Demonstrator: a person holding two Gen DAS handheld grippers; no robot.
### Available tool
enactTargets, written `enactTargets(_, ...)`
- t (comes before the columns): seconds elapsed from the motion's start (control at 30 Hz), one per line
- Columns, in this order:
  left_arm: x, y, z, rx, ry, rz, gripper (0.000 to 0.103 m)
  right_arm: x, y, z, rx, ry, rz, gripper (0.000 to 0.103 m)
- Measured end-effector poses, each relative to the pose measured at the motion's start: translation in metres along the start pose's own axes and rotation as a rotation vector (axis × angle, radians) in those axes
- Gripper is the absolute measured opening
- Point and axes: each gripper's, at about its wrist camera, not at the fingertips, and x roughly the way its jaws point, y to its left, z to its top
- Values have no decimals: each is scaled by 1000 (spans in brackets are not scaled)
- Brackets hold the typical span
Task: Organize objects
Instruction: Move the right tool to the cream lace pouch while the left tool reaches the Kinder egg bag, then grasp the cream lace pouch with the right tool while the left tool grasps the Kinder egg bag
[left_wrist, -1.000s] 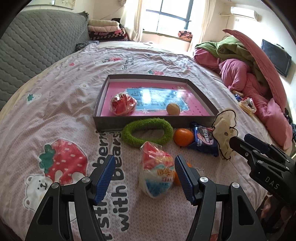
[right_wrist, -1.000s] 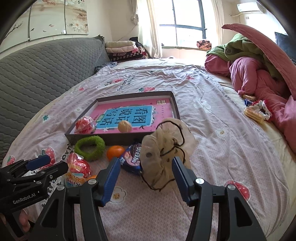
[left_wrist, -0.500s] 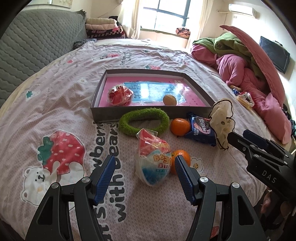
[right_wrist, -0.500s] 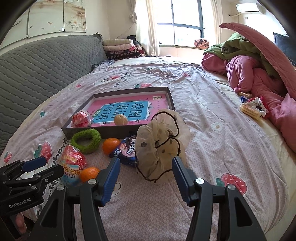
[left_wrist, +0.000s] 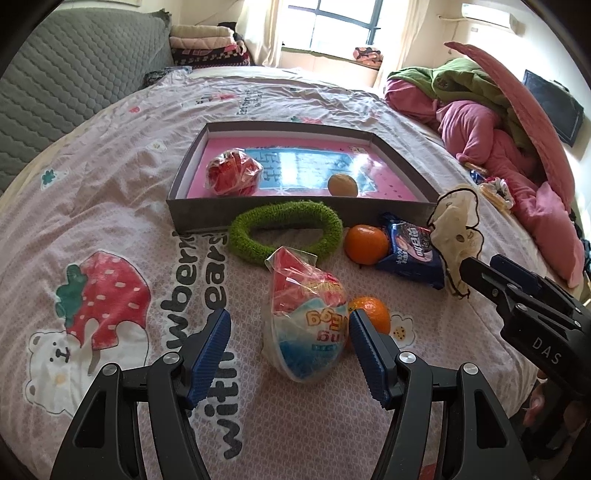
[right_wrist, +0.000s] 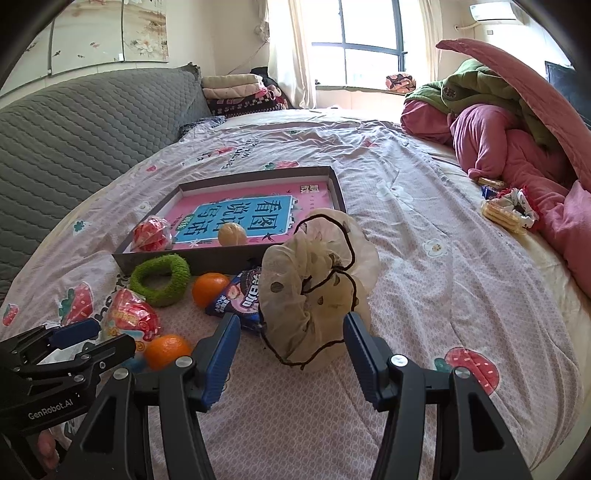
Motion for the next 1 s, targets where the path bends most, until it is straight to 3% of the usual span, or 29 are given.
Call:
enactTargets(0.2, 8, 0, 2, 1, 4, 4, 74, 16, -1, -2, -3, 27, -3, 58)
enactTargets(0.53, 18, 5, 9, -31, 12, -7, 74, 31, -1, -3, -33, 16, -45, 56)
enactTargets(0.63, 21, 8, 12, -53, 16, -15, 74, 32, -1, -3, -38, 6, -35, 39)
enactTargets(0.77, 26, 14, 12, -89, 23, -32, 74, 36, -5, -4, -31, 14, -19, 23)
enactTargets(0.87, 26, 16, 10, -105, 19, -49, 69, 37, -8, -7, -13, 11, 1, 17)
enactTargets(0.93, 26, 16, 9, -108, 18, -64, 56, 36, -11, -8, 1, 4, 16, 13)
enactTargets(1.0, 25, 15, 9, -105, 16, -64, 56, 34, -14, -7, 20, -6, 33, 12)
